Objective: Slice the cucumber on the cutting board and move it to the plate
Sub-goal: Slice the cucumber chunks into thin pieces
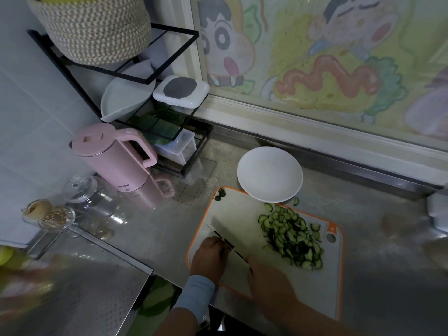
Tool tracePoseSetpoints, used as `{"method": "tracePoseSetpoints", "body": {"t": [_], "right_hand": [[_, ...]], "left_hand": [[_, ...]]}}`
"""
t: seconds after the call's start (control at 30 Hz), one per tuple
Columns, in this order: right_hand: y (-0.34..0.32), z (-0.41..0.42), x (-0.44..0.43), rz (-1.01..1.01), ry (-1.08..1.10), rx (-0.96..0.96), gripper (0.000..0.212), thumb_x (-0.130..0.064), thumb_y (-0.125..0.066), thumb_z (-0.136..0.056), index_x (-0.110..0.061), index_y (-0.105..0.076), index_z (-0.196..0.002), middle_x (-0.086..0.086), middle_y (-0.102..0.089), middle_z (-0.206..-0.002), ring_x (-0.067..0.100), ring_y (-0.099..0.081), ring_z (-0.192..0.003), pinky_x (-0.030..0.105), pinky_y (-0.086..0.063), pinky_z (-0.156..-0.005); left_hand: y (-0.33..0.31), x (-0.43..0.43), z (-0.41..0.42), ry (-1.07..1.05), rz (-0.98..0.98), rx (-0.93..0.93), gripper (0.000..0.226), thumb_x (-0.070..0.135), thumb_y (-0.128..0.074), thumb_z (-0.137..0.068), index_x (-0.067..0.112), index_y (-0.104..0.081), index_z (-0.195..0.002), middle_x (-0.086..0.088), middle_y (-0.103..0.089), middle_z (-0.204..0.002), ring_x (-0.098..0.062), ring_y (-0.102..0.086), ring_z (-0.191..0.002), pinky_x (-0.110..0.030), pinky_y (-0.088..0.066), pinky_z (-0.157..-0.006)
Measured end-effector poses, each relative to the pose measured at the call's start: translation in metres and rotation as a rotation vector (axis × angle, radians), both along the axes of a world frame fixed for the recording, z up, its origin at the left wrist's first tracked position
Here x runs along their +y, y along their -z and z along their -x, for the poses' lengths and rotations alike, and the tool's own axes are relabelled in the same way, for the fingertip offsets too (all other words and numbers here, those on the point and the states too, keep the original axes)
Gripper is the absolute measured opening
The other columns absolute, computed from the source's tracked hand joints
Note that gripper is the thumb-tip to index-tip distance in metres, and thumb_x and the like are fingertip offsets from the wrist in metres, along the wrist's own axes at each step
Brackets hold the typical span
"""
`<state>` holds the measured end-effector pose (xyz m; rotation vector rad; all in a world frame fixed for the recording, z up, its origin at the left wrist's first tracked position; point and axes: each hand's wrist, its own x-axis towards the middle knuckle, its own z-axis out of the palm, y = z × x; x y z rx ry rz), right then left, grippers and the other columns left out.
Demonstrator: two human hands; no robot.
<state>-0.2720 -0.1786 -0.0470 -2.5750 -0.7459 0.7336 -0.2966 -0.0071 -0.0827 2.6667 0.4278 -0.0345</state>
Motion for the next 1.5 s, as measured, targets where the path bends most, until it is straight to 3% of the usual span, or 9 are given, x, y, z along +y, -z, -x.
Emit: {"method": "tracePoseSetpoints", "body": {"t": [0.07, 0.3, 0.4, 0.7, 0.87, 1.0, 1.2, 1.3, 1.5], "right_hand": [[0.002, 0.000, -0.004, 0.002, 0.035, 0.014, 0.034, -0.030, -0.027, -0.100, -0.023, -0.041, -0.130, 0.004, -0.065, -0.105, 0.025, -0.062, -0.087, 0.034, -0.045, -0.073], [0.021, -0.012, 0.015, 0.107, -0.051, 0.038, 0.044, -0.033, -0.023, -0.104, -0.021, -0.030, -0.147, 0.004, -0.054, -0.134, 0.021, -0.053, -0.118, 0.030, -0.040, -0.093], [0.021, -0.015, 0.021, 0.123, -0.083, 0.010, 0.055, -0.041, -0.009, -0.101, -0.019, -0.027, -0.149, 0.005, -0.051, -0.137, 0.021, -0.050, -0.123, 0.029, -0.038, -0.099], [0.016, -0.003, 0.004, -0.004, 0.008, -0.035, 0.038, -0.035, -0.026, -0.103, -0.026, -0.039, -0.137, -0.001, -0.061, -0.117, 0.019, -0.058, -0.107, 0.029, -0.042, -0.083], [0.019, 0.002, -0.007, -0.043, 0.067, -0.011, 0.028, -0.036, -0.029, -0.101, -0.028, -0.047, -0.121, -0.004, -0.063, -0.109, 0.017, -0.060, -0.101, 0.028, -0.044, -0.081], [0.023, -0.001, 0.005, 0.003, 0.028, 0.007, 0.037, -0.033, -0.028, -0.102, -0.024, -0.040, -0.136, 0.002, -0.059, -0.122, 0.021, -0.057, -0.111, 0.030, -0.042, -0.088], [0.024, -0.010, 0.018, -0.052, 0.010, -0.223, 0.035, -0.027, -0.041, -0.094, -0.014, -0.058, -0.121, 0.005, -0.071, -0.093, 0.018, -0.070, -0.083, 0.024, -0.051, -0.068], [0.020, -0.007, 0.018, -0.017, -0.005, -0.045, 0.040, -0.030, -0.029, -0.104, -0.020, -0.039, -0.141, 0.003, -0.059, -0.126, 0.019, -0.056, -0.114, 0.027, -0.041, -0.091], [0.013, 0.002, 0.006, -0.044, 0.024, -0.077, 0.030, -0.034, -0.030, -0.101, -0.025, -0.043, -0.127, 0.001, -0.064, -0.102, 0.021, -0.061, -0.093, 0.031, -0.039, -0.069]], "left_hand": [[-0.001, 0.000, 0.000, 0.021, -0.009, -0.012, 0.021, 0.018, -0.056, -0.092, 0.008, -0.071, -0.102, -0.008, -0.065, -0.106, -0.027, -0.057, -0.102, -0.031, -0.044, -0.083], [-0.005, 0.005, -0.002, 0.074, 0.025, 0.022, 0.009, 0.018, -0.082, -0.068, 0.017, -0.073, -0.070, 0.001, -0.066, -0.074, -0.019, -0.063, -0.069, -0.022, -0.047, -0.055], [-0.004, 0.003, -0.001, 0.042, 0.041, -0.024, 0.010, 0.023, -0.068, -0.084, 0.015, -0.075, -0.085, -0.001, -0.068, -0.089, -0.020, -0.061, -0.086, -0.025, -0.047, -0.070], [-0.001, 0.002, 0.000, -0.016, -0.004, -0.020, 0.028, 0.029, -0.047, -0.096, 0.014, -0.068, -0.109, 0.000, -0.061, -0.115, -0.017, -0.052, -0.110, -0.022, -0.038, -0.087], [-0.004, 0.002, 0.001, 0.017, -0.004, 0.011, 0.006, 0.016, -0.072, -0.078, 0.010, -0.074, -0.080, -0.005, -0.068, -0.087, -0.024, -0.064, -0.083, -0.027, -0.049, -0.067], [0.004, 0.002, 0.002, 0.037, 0.012, -0.035, 0.014, 0.013, -0.083, -0.063, 0.012, -0.069, -0.063, -0.004, -0.064, -0.072, -0.023, -0.063, -0.064, -0.023, -0.049, -0.047], [0.021, -0.003, 0.009, 0.017, -0.002, -0.170, 0.024, 0.019, -0.052, -0.083, 0.009, -0.072, -0.075, -0.004, -0.063, -0.081, -0.020, -0.054, -0.077, -0.029, -0.049, -0.063], [0.012, -0.002, 0.006, 0.023, -0.015, -0.133, 0.008, 0.016, -0.071, -0.072, 0.014, -0.072, -0.065, -0.001, -0.065, -0.070, -0.020, -0.061, -0.067, -0.021, -0.050, -0.052], [0.012, 0.002, 0.005, 0.034, -0.010, -0.097, 0.013, 0.010, -0.084, -0.063, 0.016, -0.073, -0.069, 0.002, -0.066, -0.070, -0.020, -0.063, -0.069, -0.021, -0.050, -0.056]]}}
